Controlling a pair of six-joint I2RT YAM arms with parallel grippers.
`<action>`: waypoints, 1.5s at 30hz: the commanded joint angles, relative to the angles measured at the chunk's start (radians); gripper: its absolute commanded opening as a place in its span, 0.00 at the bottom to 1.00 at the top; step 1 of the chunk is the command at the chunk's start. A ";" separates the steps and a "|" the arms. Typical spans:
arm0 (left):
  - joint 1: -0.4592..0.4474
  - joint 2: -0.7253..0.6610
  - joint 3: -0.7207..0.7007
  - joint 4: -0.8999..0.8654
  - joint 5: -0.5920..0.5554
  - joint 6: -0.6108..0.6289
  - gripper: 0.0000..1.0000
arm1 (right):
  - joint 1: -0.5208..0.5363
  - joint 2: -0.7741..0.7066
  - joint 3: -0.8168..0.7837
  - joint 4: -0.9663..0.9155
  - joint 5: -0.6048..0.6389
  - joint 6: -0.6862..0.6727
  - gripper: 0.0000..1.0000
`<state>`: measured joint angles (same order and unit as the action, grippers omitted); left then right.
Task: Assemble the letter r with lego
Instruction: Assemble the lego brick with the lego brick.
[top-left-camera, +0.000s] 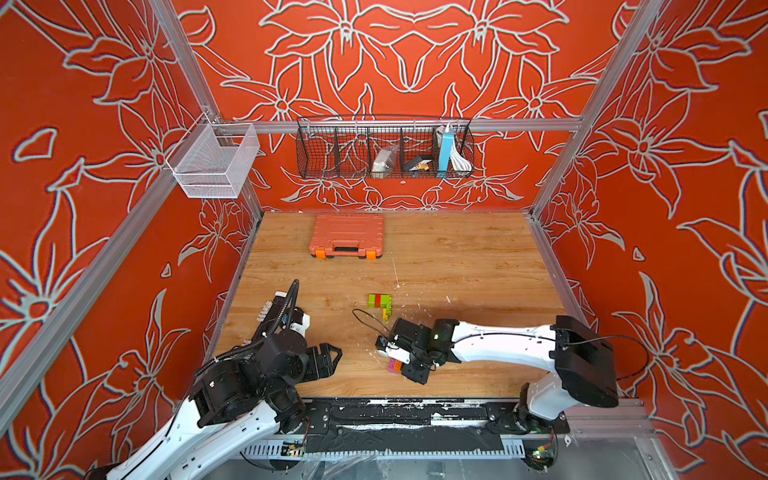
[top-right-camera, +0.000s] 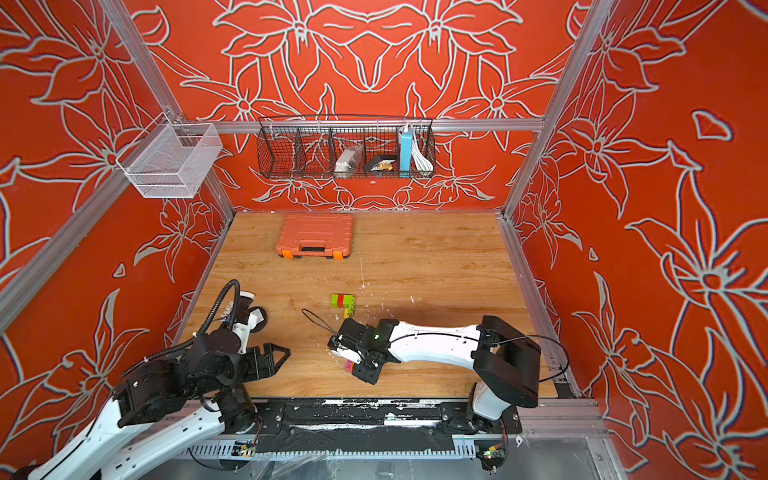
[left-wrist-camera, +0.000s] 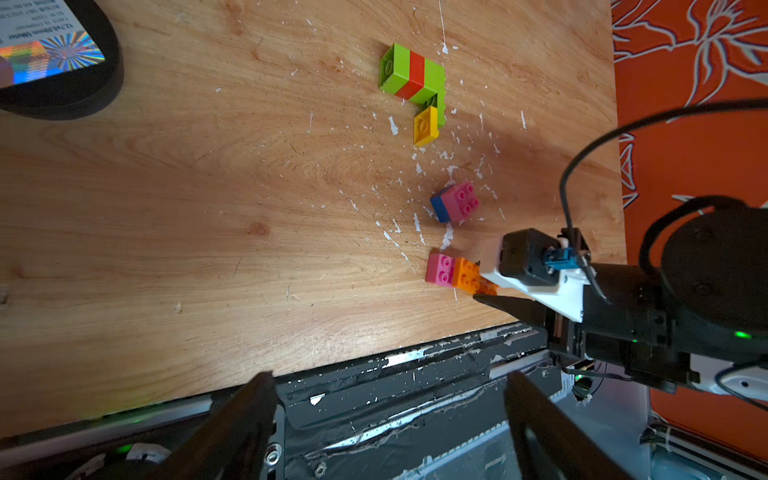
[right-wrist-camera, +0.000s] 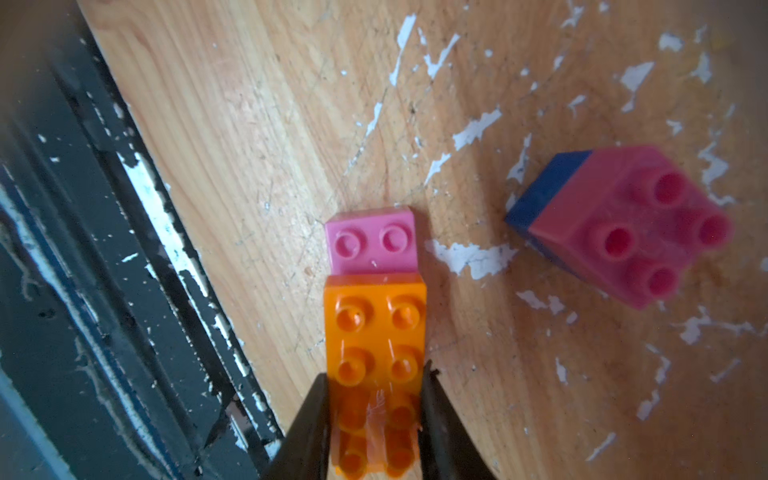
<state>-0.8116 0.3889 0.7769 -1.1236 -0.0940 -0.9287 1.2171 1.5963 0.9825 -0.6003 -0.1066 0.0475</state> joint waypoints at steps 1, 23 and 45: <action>0.005 -0.032 0.005 -0.043 -0.037 -0.031 0.86 | 0.003 0.001 0.011 0.024 0.014 -0.051 0.00; 0.005 -0.015 0.002 -0.027 -0.027 -0.016 0.87 | 0.005 0.060 0.071 -0.035 0.011 -0.147 0.00; 0.005 -0.007 0.002 -0.030 -0.019 -0.015 0.87 | 0.010 0.162 0.146 -0.147 0.067 -0.161 0.00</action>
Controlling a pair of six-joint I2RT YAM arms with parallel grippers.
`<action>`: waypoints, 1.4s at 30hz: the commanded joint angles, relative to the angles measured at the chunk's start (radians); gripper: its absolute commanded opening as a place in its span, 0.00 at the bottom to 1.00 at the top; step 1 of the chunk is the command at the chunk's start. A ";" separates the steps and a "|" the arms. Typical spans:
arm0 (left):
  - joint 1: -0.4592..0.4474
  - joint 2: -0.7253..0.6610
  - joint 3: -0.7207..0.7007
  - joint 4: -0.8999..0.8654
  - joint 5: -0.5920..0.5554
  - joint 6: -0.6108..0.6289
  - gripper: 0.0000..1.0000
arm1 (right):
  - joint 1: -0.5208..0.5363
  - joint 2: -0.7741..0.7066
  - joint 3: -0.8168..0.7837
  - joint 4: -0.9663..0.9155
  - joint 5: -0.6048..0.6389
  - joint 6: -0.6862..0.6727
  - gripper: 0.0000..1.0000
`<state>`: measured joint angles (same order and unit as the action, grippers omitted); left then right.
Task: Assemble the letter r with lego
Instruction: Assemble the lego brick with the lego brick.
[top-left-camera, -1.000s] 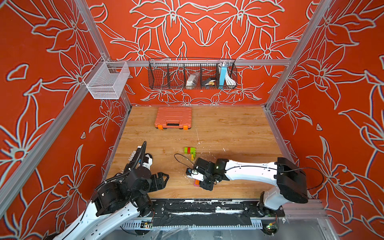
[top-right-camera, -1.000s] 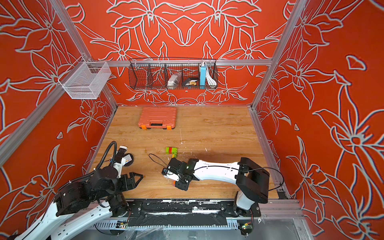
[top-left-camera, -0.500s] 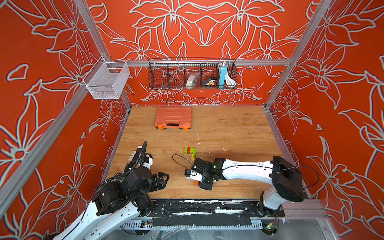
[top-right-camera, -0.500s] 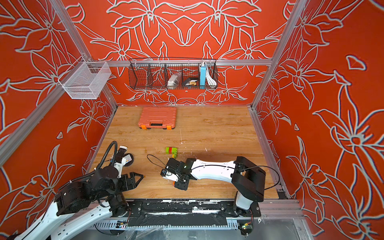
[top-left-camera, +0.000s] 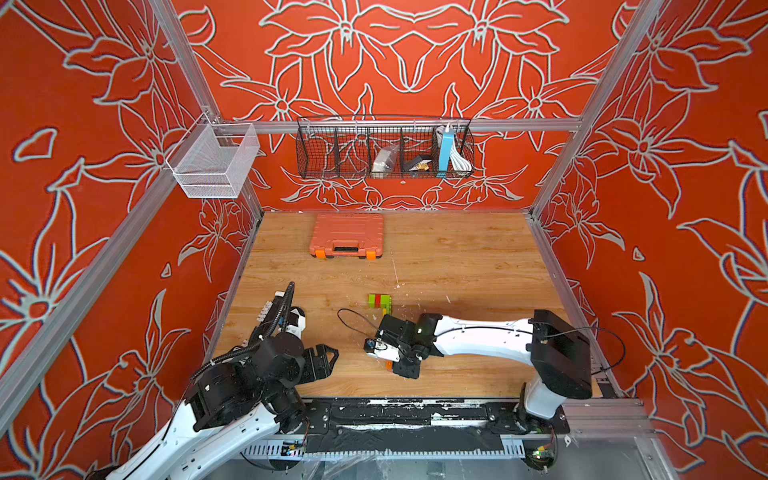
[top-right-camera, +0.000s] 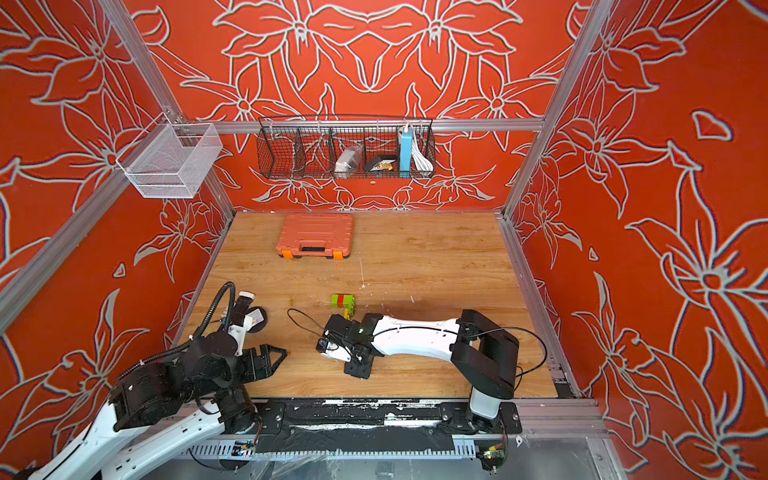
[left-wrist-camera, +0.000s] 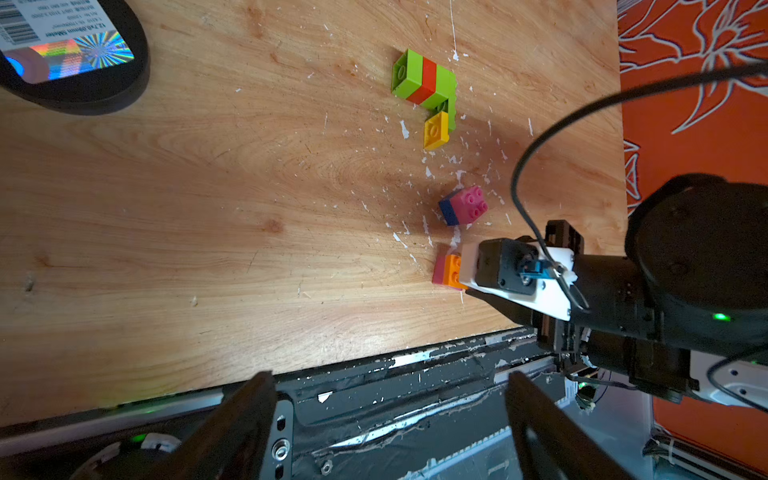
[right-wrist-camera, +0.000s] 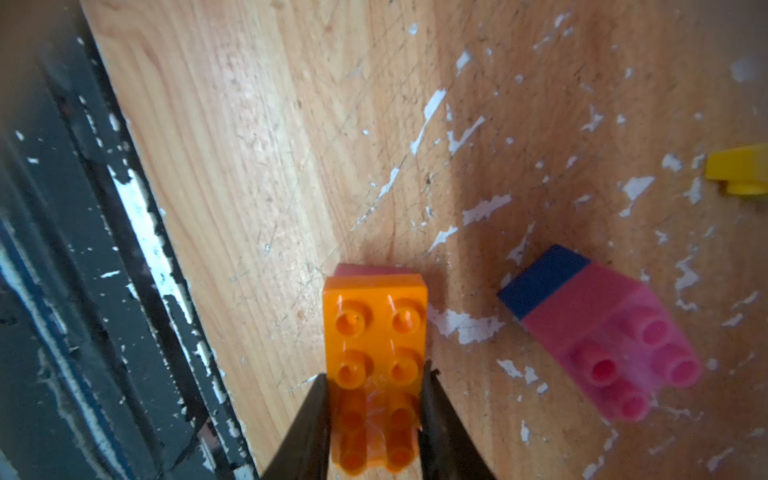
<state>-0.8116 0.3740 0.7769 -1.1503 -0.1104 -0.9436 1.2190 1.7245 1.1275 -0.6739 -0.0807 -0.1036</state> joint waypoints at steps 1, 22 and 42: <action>0.005 0.007 0.002 -0.004 -0.003 0.000 0.87 | 0.007 0.033 0.001 -0.077 0.043 -0.011 0.00; 0.004 0.008 -0.002 0.006 -0.005 0.002 0.87 | 0.006 0.106 0.089 -0.061 0.097 0.082 0.00; 0.005 0.020 -0.001 0.010 0.002 0.008 0.87 | -0.004 0.021 0.092 -0.066 0.094 0.164 0.00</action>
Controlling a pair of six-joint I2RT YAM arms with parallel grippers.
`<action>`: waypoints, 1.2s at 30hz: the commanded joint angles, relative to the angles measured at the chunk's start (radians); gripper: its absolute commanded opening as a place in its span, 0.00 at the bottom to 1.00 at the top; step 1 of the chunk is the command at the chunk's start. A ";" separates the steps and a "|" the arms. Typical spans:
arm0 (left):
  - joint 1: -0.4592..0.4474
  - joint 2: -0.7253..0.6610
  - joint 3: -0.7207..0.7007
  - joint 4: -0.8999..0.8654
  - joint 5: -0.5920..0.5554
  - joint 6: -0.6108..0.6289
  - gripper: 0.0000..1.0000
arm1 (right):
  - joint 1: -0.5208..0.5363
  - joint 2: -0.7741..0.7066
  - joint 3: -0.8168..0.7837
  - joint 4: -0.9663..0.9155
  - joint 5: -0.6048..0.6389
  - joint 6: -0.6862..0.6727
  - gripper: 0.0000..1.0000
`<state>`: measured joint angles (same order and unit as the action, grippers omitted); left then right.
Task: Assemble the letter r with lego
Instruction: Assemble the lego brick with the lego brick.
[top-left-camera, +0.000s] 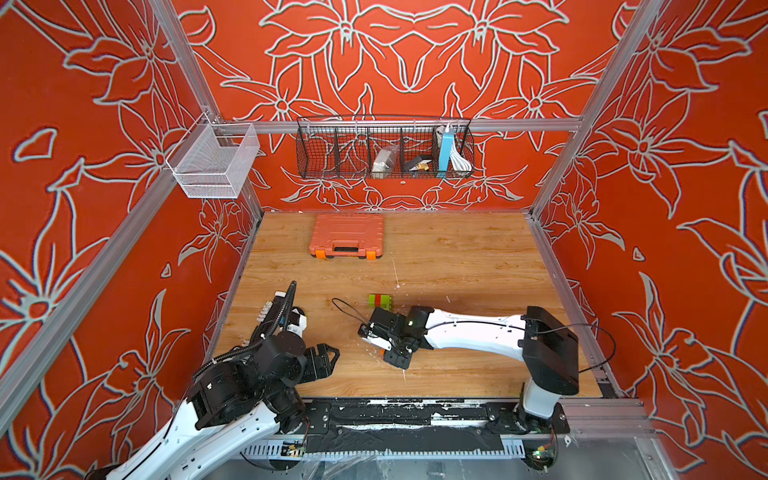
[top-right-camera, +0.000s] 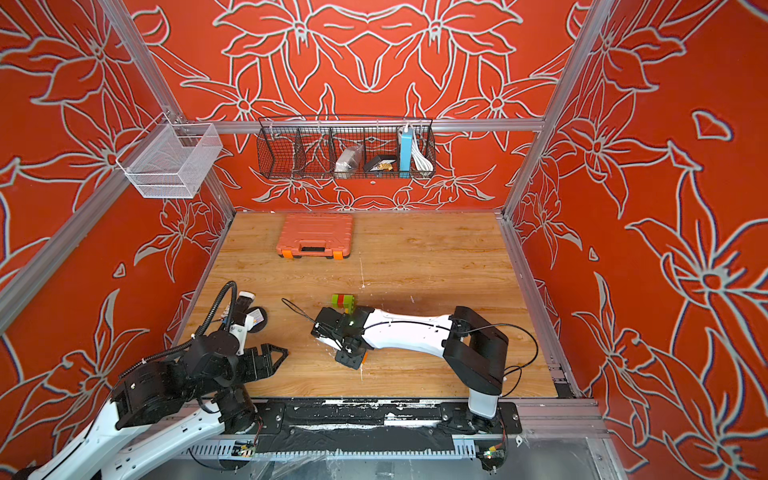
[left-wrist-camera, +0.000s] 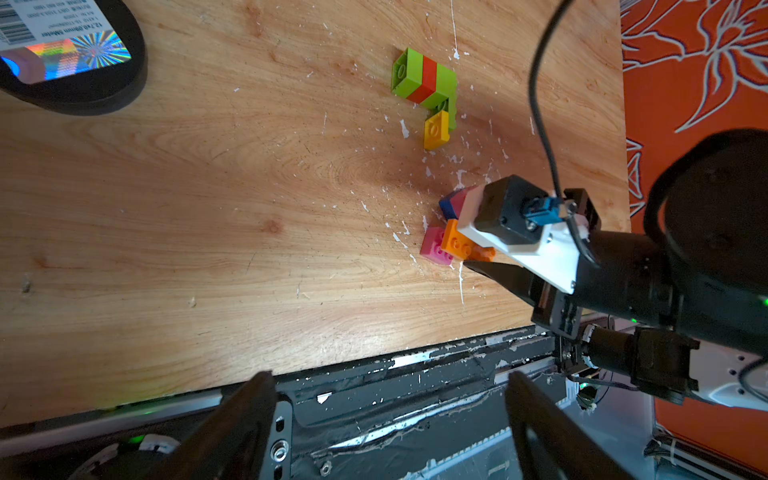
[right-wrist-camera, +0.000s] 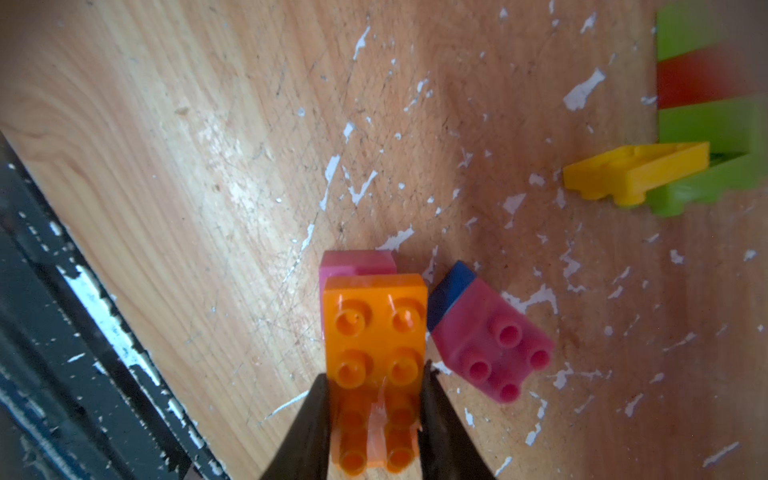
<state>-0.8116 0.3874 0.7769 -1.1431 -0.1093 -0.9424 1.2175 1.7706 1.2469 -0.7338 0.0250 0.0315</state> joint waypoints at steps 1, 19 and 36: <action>0.005 0.008 0.000 0.003 0.000 0.007 0.87 | -0.004 -0.024 -0.033 0.000 -0.023 0.028 0.00; 0.005 0.010 -0.001 0.006 0.003 0.009 0.87 | -0.042 0.019 -0.052 0.024 -0.078 0.021 0.00; 0.005 0.019 -0.005 0.014 0.002 0.013 0.87 | -0.035 0.031 -0.022 0.002 -0.071 -0.012 0.00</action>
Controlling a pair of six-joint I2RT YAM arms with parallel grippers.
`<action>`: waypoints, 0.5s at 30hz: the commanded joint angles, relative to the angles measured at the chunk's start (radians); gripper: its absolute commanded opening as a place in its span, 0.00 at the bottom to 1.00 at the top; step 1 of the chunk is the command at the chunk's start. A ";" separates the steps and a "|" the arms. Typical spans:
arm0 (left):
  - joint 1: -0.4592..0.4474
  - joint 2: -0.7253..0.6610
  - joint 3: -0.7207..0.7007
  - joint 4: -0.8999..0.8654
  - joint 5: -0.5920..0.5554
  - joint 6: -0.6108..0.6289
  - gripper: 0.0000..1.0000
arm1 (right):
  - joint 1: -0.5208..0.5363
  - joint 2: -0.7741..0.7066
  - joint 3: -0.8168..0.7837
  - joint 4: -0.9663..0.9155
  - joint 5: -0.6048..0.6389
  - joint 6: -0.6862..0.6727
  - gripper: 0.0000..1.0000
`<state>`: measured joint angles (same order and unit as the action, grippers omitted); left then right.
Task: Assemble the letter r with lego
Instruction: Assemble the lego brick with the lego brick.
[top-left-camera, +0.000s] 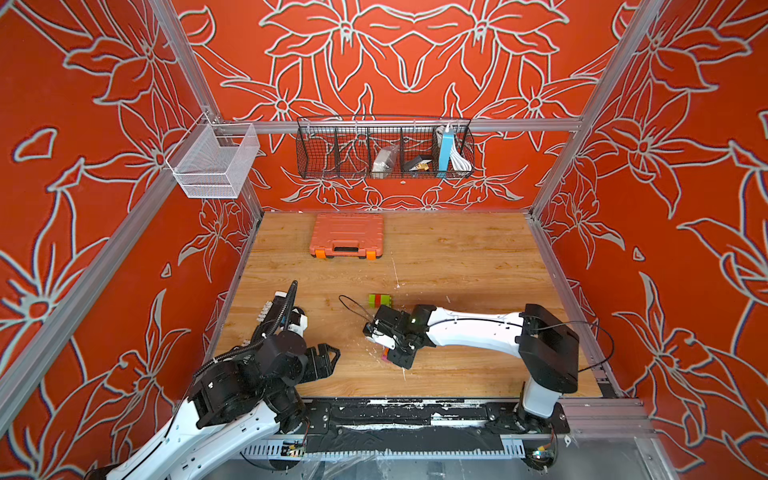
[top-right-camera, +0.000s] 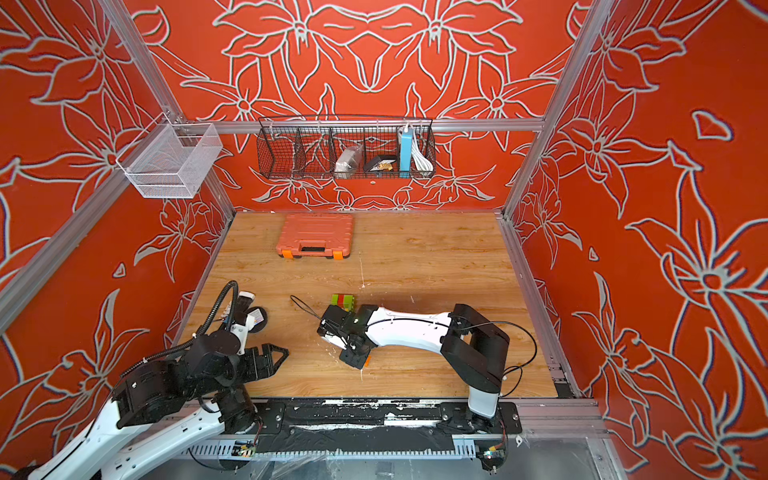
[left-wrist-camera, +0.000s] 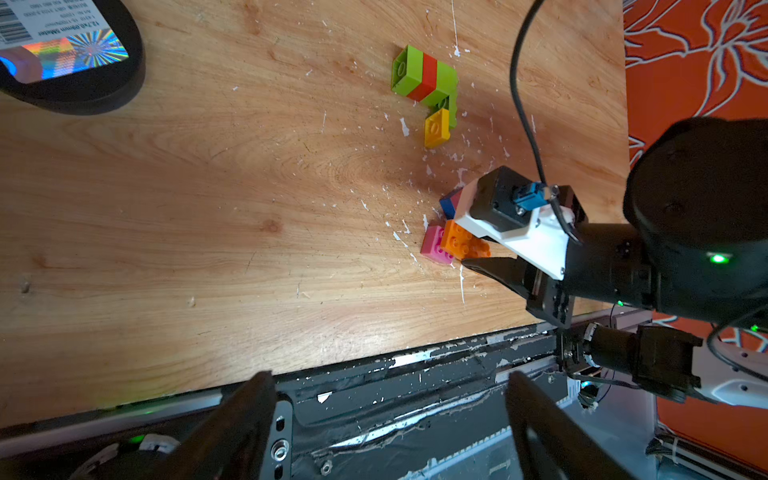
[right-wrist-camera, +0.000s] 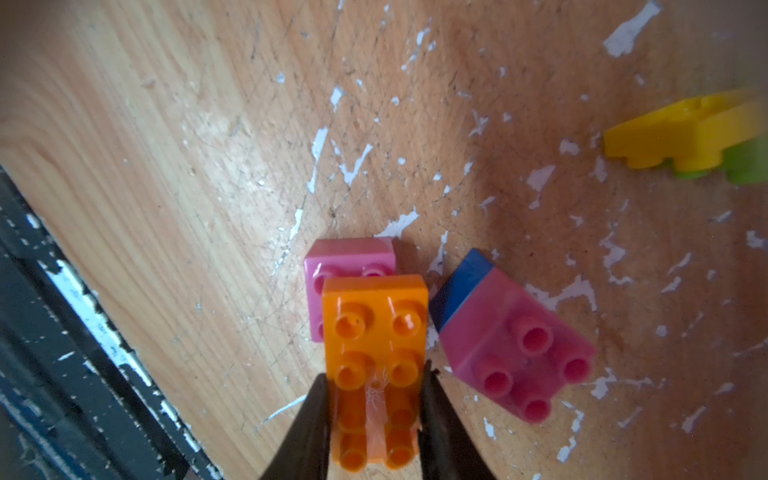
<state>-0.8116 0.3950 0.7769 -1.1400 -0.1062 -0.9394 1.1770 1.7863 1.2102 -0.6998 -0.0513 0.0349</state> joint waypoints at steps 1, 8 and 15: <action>0.005 0.011 -0.005 0.010 -0.001 0.010 0.87 | 0.005 0.022 0.022 -0.040 0.008 -0.020 0.00; 0.005 0.013 -0.005 0.010 0.002 0.010 0.87 | 0.011 0.036 0.038 -0.055 0.012 -0.026 0.00; 0.005 0.013 -0.007 0.012 0.003 0.011 0.87 | 0.013 0.046 0.049 -0.073 0.016 -0.030 0.00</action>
<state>-0.8116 0.4007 0.7769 -1.1351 -0.1055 -0.9390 1.1835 1.8057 1.2392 -0.7265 -0.0502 0.0139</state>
